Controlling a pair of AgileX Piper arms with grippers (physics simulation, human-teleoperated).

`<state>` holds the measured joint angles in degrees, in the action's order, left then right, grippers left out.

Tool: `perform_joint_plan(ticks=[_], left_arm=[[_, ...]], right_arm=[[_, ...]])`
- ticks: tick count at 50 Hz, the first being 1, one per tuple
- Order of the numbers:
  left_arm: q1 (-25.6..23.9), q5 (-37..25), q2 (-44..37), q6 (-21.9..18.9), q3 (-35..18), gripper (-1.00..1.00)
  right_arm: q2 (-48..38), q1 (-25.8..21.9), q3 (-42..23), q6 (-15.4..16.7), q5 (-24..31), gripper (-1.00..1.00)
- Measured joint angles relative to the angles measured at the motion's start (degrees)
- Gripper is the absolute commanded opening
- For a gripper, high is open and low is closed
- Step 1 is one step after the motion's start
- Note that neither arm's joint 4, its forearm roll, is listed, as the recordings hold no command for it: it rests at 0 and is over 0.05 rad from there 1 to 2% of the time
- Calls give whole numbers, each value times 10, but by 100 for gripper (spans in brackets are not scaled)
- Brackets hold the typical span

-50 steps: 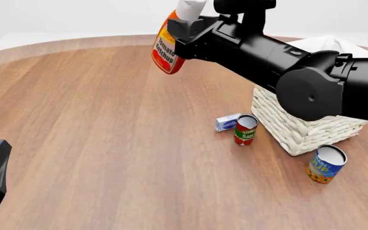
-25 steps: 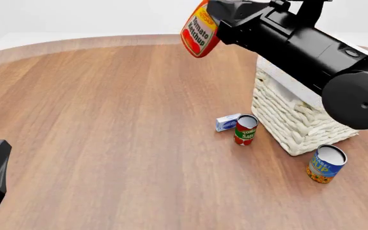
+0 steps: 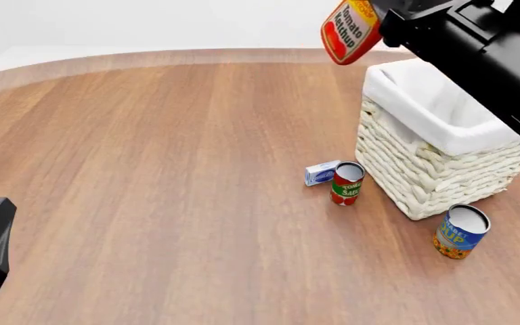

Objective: Pick up the ketchup, and put it in the basket.

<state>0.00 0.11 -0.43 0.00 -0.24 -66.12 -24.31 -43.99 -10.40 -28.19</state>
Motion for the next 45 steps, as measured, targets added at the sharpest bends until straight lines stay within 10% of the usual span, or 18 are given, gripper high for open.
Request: perform_joint_plan(ticks=[45], left_arm=[[0,0,0,0,0,100]], right_arm=[[75,189,71,15,20,-100]])
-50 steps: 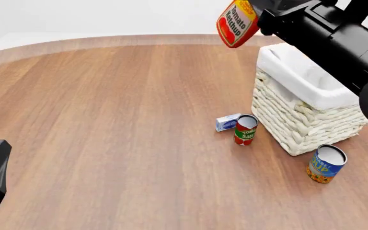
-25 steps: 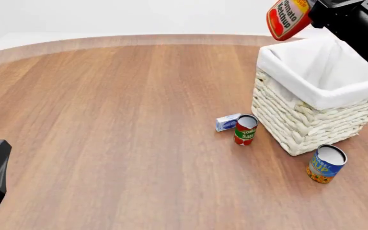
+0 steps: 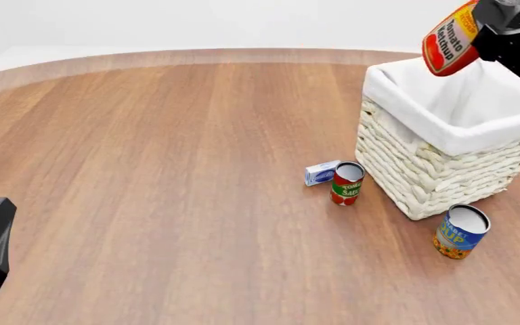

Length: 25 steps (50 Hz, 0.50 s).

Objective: Pick up the ketchup, and put it in the basket.

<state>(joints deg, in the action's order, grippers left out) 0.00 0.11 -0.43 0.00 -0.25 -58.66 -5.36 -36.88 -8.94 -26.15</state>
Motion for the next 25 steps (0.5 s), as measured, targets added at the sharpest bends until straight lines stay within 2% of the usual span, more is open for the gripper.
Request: perform_joint_plan(ticks=[14,25], left_arm=[[0,0,0,0,0,100],[0,0,0,0,0,100]], right_arm=[[-4,46,26,10,-5,-100],[-28,62,25,24,-1,-100]])
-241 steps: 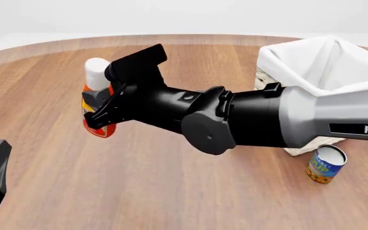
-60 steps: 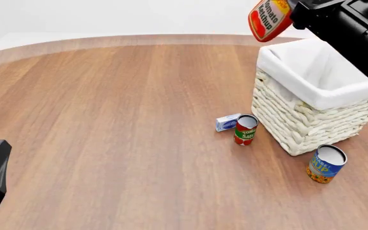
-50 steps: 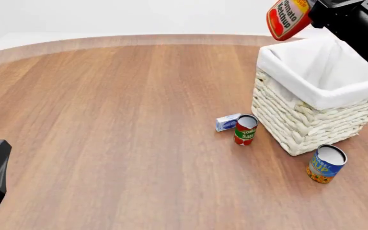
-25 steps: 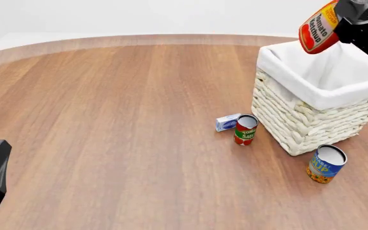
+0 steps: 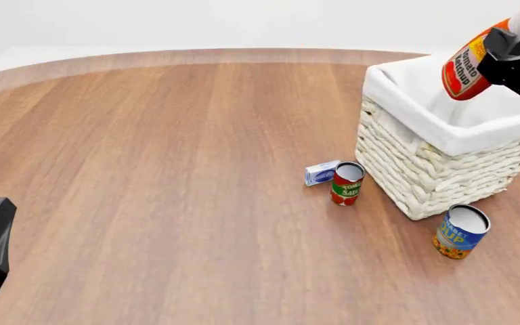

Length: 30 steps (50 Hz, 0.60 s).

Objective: Pick up the ketchup, and put it in the basket.

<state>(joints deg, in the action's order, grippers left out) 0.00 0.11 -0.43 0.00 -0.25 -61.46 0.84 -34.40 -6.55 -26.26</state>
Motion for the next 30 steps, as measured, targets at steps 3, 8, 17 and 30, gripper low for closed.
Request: perform_joint_plan(ticks=[3,8,17,30], left_arm=[[0,0,0,0,0,100],[0,0,0,0,0,100],[0,0,0,0,0,100],[0,0,0,0,0,100]], right_arm=[[-9,1,-3,5,1,-100],[-29,1,-9,14,-1,-100],[-77,5,-22,33,-7,-100],[-117,15,-38,52,-10,-100]])
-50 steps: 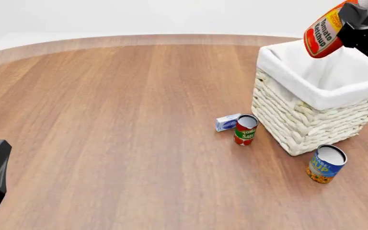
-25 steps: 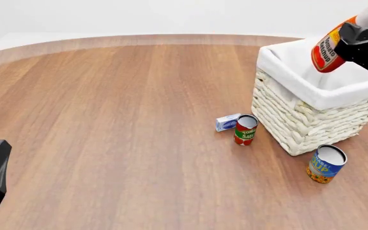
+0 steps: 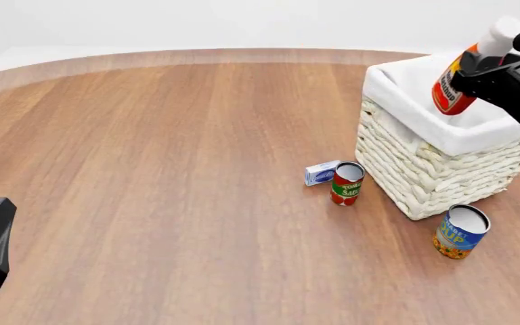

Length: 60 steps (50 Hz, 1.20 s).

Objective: Pick up the ketchup, and put it in the basket.

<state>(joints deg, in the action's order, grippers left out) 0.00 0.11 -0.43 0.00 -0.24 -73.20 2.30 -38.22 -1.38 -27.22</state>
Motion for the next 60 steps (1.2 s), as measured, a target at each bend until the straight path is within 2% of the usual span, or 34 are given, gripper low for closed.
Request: perform_joint_plan(ticks=[24,60], left_arm=[[0,0,0,0,0,100],[0,0,0,0,0,100]], right_arm=[[-42,11,-20,21,-3,-100],[-67,18,-26,28,0,-100]])
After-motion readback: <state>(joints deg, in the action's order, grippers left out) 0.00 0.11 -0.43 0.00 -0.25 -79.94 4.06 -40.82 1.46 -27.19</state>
